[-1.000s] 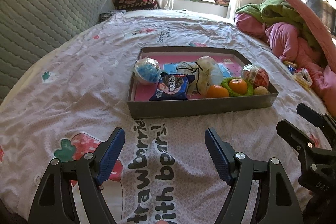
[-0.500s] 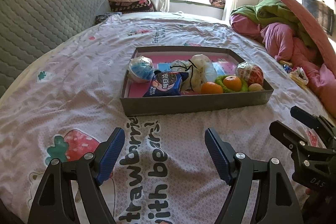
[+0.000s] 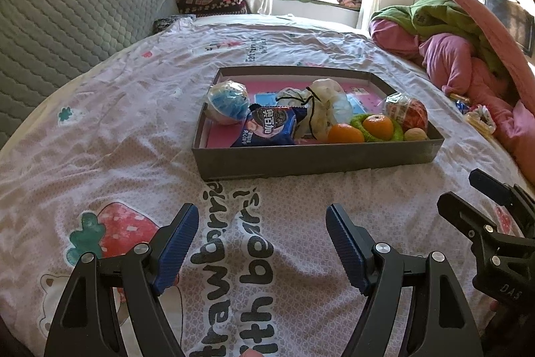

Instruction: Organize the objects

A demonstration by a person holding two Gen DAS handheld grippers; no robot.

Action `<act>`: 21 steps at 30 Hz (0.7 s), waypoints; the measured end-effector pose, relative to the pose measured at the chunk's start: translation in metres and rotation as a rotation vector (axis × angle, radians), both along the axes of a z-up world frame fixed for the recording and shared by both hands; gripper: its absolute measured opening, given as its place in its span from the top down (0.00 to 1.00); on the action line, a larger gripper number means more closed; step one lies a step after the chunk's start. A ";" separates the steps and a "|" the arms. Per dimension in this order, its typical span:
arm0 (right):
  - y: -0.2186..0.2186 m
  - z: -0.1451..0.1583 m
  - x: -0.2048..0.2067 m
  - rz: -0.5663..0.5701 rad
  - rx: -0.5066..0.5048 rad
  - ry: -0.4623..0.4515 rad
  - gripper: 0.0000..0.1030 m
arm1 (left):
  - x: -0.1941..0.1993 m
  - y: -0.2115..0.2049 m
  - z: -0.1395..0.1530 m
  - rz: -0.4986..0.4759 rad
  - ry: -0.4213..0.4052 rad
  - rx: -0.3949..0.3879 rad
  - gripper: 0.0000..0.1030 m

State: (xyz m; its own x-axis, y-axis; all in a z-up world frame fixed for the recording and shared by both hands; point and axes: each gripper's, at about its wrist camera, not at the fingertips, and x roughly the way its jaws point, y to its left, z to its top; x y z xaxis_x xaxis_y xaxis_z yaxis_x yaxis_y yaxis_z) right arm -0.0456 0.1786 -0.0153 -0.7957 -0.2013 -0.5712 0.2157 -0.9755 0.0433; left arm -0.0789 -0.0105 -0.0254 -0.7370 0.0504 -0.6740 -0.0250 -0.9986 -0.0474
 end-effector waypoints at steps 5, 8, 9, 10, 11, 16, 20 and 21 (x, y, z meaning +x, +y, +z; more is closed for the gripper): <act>0.000 -0.002 0.000 0.003 0.001 -0.008 0.22 | -0.001 0.001 -0.003 0.002 -0.009 -0.005 0.23; 0.000 -0.002 0.000 0.003 0.003 -0.009 0.22 | -0.002 0.001 -0.004 0.000 -0.010 -0.005 0.23; 0.000 -0.002 0.001 0.003 0.003 -0.008 0.22 | -0.002 0.002 -0.004 0.000 -0.009 -0.006 0.23; 0.000 -0.002 0.001 0.001 0.005 -0.008 0.22 | -0.001 0.002 -0.004 0.000 -0.008 -0.006 0.23; 0.000 -0.002 0.001 0.000 0.006 -0.007 0.22 | -0.001 0.002 -0.004 -0.003 -0.008 -0.005 0.23; -0.001 -0.003 0.002 -0.001 0.008 -0.005 0.22 | -0.001 0.004 -0.005 -0.009 -0.012 -0.008 0.23; 0.000 -0.003 0.002 -0.002 0.006 -0.002 0.22 | -0.001 0.003 -0.006 -0.011 -0.012 -0.007 0.23; 0.000 -0.004 0.001 -0.001 0.008 -0.005 0.22 | -0.001 0.003 -0.006 -0.010 -0.012 -0.006 0.23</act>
State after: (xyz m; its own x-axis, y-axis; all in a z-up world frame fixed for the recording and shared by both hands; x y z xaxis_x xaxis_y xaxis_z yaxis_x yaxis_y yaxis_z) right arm -0.0442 0.1784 -0.0189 -0.7929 -0.1961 -0.5770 0.2144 -0.9760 0.0371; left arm -0.0796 -0.0074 -0.0310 -0.7283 0.0533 -0.6832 -0.0340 -0.9986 -0.0416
